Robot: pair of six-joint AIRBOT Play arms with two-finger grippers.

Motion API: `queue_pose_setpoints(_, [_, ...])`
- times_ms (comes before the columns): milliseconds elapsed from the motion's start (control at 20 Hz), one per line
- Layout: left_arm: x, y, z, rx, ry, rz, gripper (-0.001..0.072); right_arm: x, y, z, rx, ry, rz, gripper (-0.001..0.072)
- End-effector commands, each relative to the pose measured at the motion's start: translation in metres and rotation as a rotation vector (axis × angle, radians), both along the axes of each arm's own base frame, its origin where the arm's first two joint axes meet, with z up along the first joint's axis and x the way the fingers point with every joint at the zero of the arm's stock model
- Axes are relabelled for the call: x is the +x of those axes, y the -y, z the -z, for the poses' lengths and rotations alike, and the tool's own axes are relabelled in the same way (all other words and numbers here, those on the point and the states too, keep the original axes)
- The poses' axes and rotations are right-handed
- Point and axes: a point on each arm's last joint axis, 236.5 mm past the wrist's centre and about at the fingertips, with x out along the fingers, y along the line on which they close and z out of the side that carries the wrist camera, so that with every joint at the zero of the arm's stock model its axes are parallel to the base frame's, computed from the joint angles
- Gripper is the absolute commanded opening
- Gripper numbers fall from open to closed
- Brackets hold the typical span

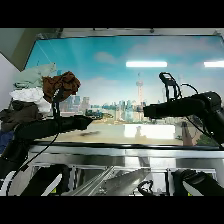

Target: Fold the shirts.

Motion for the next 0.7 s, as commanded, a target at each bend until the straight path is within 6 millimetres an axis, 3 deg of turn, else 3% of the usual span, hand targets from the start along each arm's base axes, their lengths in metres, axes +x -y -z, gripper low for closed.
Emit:
queue_pose_setpoints(0, [-0.0003, 0.0002, 0.0000, 0.000, 0.000, 0.001, 0.0021, -0.0002, -0.0003, -0.0002, 0.001, 0.001, -0.001, 0.0013])
queue_pose_setpoints(550, [0.0002, 0.0001, -0.0003, -0.001, 0.002, -0.001, 0.0021, -0.0002, -0.0003, -0.0002, 0.001, 0.000, 0.000, 0.0012])
queue_pose_setpoints(650, [0.0076, -0.0009, -0.0038, -0.008, 0.028, -0.022, 0.0021, 0.0030, -0.0012, -0.0016, 0.006, 0.014, 0.005, 0.0012])
